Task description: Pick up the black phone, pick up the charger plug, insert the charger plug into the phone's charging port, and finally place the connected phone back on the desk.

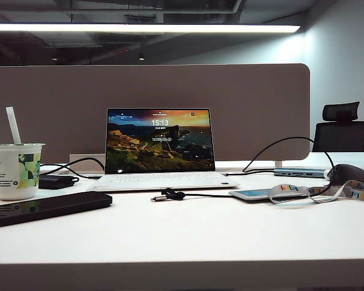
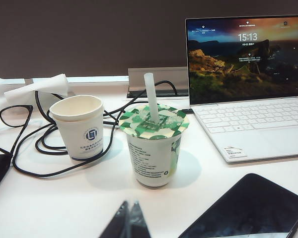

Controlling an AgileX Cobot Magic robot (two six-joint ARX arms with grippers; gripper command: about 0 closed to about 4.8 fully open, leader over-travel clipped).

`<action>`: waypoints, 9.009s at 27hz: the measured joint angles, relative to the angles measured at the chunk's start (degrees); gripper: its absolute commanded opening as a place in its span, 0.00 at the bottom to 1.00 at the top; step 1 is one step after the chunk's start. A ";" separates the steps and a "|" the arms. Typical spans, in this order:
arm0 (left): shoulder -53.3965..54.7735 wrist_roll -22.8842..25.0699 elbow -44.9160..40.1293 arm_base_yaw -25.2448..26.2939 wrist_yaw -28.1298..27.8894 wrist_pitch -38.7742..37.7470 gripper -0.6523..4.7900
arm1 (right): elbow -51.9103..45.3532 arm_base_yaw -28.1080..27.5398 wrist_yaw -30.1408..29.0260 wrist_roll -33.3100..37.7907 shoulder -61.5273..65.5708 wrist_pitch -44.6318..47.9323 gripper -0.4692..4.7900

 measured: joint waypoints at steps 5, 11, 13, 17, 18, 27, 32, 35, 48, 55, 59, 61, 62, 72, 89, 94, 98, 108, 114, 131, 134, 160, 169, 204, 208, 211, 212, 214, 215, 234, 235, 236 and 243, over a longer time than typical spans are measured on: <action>0.00 0.00 0.00 0.00 0.00 0.04 0.12 | 0.00 0.00 -6.47 -0.02 0.00 0.00 0.08; 0.00 0.00 0.00 0.00 -0.02 0.07 0.11 | 0.02 -0.02 -8.31 -0.04 0.00 0.00 0.08; 0.00 0.00 0.00 0.00 0.00 0.07 0.11 | 0.02 -0.02 -7.08 -0.04 0.00 0.00 0.08; 0.00 0.00 0.00 0.00 -0.02 0.13 0.11 | 1.07 -0.02 -4.50 -0.07 0.04 -1.03 0.08; 0.00 0.00 0.02 0.00 -0.04 0.28 0.11 | 1.95 -0.02 -3.82 -0.07 0.04 -1.29 0.08; 0.02 -6.34 6.05 0.00 -2.36 0.02 0.11 | 13.25 -0.02 -0.87 -0.09 0.20 -3.13 0.08; 2.95 -8.85 16.13 0.00 -4.17 -5.27 0.11 | 22.16 0.00 -0.92 -0.07 6.99 -4.90 0.08; 6.03 -8.94 19.47 0.00 -4.33 -5.49 0.11 | 27.23 0.00 -1.01 -0.09 13.22 -7.32 0.08; 30.40 -8.94 34.40 0.00 6.54 -5.90 0.11 | 46.40 4.85 -11.76 1.29 38.21 -7.50 0.08; 41.35 -8.94 37.66 -0.02 14.93 -9.29 0.11 | 49.07 16.46 -13.40 3.30 45.86 -7.23 0.08; 45.86 -8.96 39.41 -0.04 18.18 -9.55 0.11 | 49.07 24.22 -13.60 3.32 49.79 -7.45 0.08; 46.99 -8.96 39.41 -0.02 18.99 -9.33 0.11 | 49.05 27.02 -13.60 3.32 51.30 -7.50 0.08; 47.78 -8.96 39.41 -0.04 19.58 -9.35 0.11 | 49.07 28.92 -13.62 3.32 52.04 -7.54 0.08; 54.12 -8.96 39.39 -0.09 21.94 -11.15 0.11 | 49.07 41.09 -13.60 5.66 59.49 -5.29 0.08; 75.14 -4.90 39.39 -0.13 22.03 -7.52 0.60 | 49.07 45.77 -13.73 7.02 69.77 -3.82 0.08; 81.11 -3.58 39.39 -0.42 24.15 -3.63 0.60 | 49.07 45.77 -15.26 9.97 72.89 -0.79 0.08; 83.49 0.55 39.39 -3.87 23.04 -3.08 0.60 | 49.03 45.33 -15.76 10.12 73.50 -0.13 0.08; 86.53 2.01 39.39 -7.28 15.78 -0.70 0.60 | 49.05 44.13 -15.96 10.12 74.25 0.07 0.08; 86.82 1.20 39.39 -7.30 22.29 -2.51 0.60 | 49.07 44.02 -15.98 10.12 74.25 0.09 0.08; 86.82 -2.27 39.39 -7.30 27.89 -3.76 0.60 | 49.00 44.04 -15.98 10.12 76.59 -1.40 0.08; 86.75 -2.32 39.39 -7.30 20.20 -1.92 0.17 | 49.00 44.06 -15.98 10.12 76.59 -1.25 0.08; 90.68 0.94 39.58 -7.30 16.13 1.81 0.11 | 63.98 36.48 -23.26 7.30 104.43 1.05 0.08; 90.71 1.09 39.56 -7.28 25.24 -0.11 0.11 | 64.08 33.86 -28.59 7.30 104.43 -3.08 0.08; 90.82 3.06 40.35 -12.96 23.45 0.79 0.11 | 64.00 42.07 -36.52 -2.80 109.39 -10.51 0.08; 90.84 2.45 40.33 -12.96 22.25 0.55 0.11 | 64.02 42.07 -36.54 -2.80 109.39 -8.74 0.08; 90.84 2.38 40.33 -12.96 25.20 0.37 0.11 | 64.08 42.10 -36.68 -1.88 110.18 -4.70 0.08; 90.84 2.40 40.35 -12.96 25.57 0.22 0.11 | 64.08 42.12 -36.83 -1.42 110.60 -4.04 0.08; 90.84 2.40 40.33 -12.96 25.75 -0.22 0.11 | 64.28 42.16 -38.07 -0.13 111.73 -1.77 0.08; 90.84 2.51 40.35 -12.96 25.55 -0.74 0.11 | 64.28 42.16 -38.64 0.15 111.86 -1.75 0.08; 90.88 2.62 40.33 -12.94 26.84 -3.21 0.11 | 63.98 42.36 -36.54 -6.08 108.45 -14.91 0.08; 90.86 2.60 40.33 -12.92 27.02 -3.43 0.11 | 64.00 42.60 -36.68 -6.10 108.85 -14.12 0.08; 90.86 2.60 40.33 -12.92 27.21 -3.56 0.11 | 64.08 42.66 -36.76 -6.10 109.18 -13.33 0.08; 90.86 2.60 40.33 -12.68 29.00 -4.81 0.11 | 64.28 43.91 -37.33 -5.68 111.23 -8.28 0.08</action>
